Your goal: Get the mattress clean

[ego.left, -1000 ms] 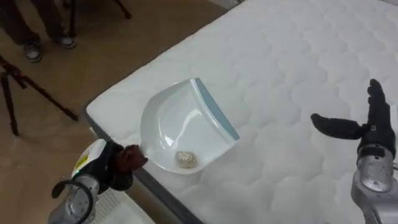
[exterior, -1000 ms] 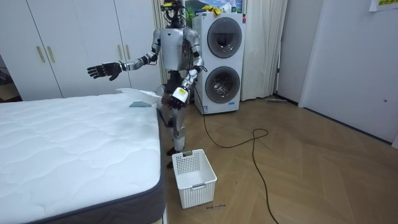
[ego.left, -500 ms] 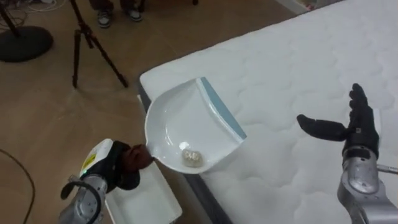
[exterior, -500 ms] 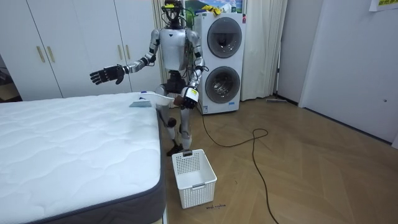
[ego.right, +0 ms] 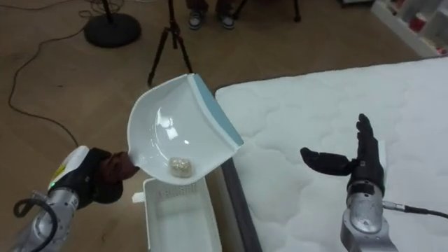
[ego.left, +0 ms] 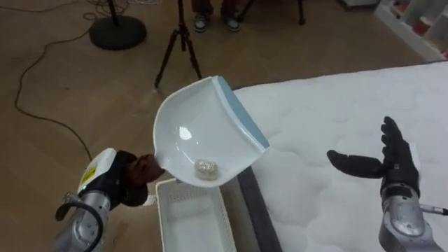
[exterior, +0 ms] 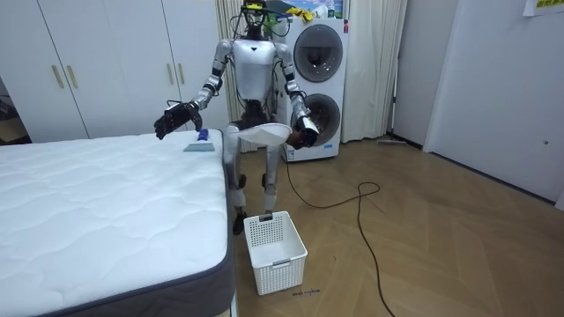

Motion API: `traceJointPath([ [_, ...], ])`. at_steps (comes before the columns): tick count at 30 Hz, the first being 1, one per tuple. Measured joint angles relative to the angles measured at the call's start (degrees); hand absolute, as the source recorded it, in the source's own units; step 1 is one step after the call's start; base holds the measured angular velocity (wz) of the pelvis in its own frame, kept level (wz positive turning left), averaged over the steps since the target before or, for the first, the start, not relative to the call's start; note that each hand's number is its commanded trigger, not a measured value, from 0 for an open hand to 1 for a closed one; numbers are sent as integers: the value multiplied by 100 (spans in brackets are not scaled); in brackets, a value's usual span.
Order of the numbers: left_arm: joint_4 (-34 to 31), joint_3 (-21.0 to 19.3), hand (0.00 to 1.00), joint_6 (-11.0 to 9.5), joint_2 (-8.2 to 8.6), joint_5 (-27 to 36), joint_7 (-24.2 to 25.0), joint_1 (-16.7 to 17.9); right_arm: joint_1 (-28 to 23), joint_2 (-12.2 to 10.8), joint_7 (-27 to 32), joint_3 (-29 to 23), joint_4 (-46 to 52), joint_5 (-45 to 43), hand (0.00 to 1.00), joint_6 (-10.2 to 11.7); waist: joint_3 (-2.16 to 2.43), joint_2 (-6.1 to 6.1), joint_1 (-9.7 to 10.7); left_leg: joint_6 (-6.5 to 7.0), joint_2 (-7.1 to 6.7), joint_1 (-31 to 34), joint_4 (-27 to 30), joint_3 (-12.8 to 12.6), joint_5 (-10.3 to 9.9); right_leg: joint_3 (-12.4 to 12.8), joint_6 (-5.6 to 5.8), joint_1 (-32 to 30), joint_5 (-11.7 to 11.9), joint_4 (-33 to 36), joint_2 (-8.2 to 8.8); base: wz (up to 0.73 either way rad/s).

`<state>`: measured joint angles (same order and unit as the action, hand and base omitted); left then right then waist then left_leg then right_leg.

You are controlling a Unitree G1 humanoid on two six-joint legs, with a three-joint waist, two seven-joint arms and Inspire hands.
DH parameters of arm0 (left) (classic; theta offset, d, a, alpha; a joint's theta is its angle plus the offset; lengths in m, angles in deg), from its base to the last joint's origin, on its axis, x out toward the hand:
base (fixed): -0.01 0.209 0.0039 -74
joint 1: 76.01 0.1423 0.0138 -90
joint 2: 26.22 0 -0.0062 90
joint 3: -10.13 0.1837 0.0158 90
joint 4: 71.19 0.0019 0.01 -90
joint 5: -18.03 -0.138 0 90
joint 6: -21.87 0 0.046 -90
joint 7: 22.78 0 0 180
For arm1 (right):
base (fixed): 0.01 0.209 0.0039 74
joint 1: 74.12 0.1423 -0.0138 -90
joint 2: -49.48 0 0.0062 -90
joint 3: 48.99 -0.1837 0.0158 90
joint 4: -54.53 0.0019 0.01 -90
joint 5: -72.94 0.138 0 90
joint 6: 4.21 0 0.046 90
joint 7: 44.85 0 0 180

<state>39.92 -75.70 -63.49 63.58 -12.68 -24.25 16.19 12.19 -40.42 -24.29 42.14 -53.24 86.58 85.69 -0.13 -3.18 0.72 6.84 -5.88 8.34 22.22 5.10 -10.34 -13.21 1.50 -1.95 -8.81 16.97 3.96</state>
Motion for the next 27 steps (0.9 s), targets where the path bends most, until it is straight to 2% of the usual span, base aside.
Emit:
traceJointPath([
  [3,-67,-18,100,-2,10,-27,9,-1,23,-6,-101,13,-2,6,0,1,-7,38,-115,-36,8,22,-104,52,16,-109,-27,57,27,-171,-27,21],
  [9,-67,-186,100,8,2,-96,62,30,12,-7,-440,9,16,7,0,1,-14,-12,-139,-34,-1,4,-241,61,15,-94,-1,90,40,-340,-40,3],
  [13,-65,-180,100,9,-11,-100,62,33,11,-7,-531,20,19,79,0,1,-21,3,-178,-30,-24,-63,-296,134,13,-55,3,114,42,-348,-36,6],
  [16,-60,-161,100,12,-2,-162,62,112,12,-6,-627,83,19,175,0,1,-44,52,-280,-20,-30,-144,-309,147,2,-43,14,217,35,-421,-39,1],
  [18,-60,-171,100,56,-3,-217,62,224,12,-5,-702,98,15,177,0,1,-86,142,-312,-19,-48,-133,-291,185,-2,-98,20,231,31,-443,-33,8],
  [19,-60,-171,100,75,-3,-285,63,257,12,-5,-701,98,4,176,0,1,-88,170,-314,-19,-53,-121,-284,198,-2,-112,21,231,31,-443,-31,12],
  [21,-54,-185,100,145,-5,-505,93,366,12,-5,-717,102,-85,100,0,1,-83,266,-318,-19,-65,-95,-260,219,-2,-113,33,225,22,-444,-27,8],
  [24,-35,-225,100,146,-10,-508,135,503,11,-5,-753,101,-178,1,0,1,-59,353,-334,-20,-77,-86,-259,238,-1,-117,41,223,8,-429,-18,4],
  [27,-36,-271,100,145,-10,-531,227,531,11,-4,-758,101,-188,4,0,2,-49,366,-328,-23,-79,-88,-251,250,2,-116,38,225,1,-405,-17,1],
])
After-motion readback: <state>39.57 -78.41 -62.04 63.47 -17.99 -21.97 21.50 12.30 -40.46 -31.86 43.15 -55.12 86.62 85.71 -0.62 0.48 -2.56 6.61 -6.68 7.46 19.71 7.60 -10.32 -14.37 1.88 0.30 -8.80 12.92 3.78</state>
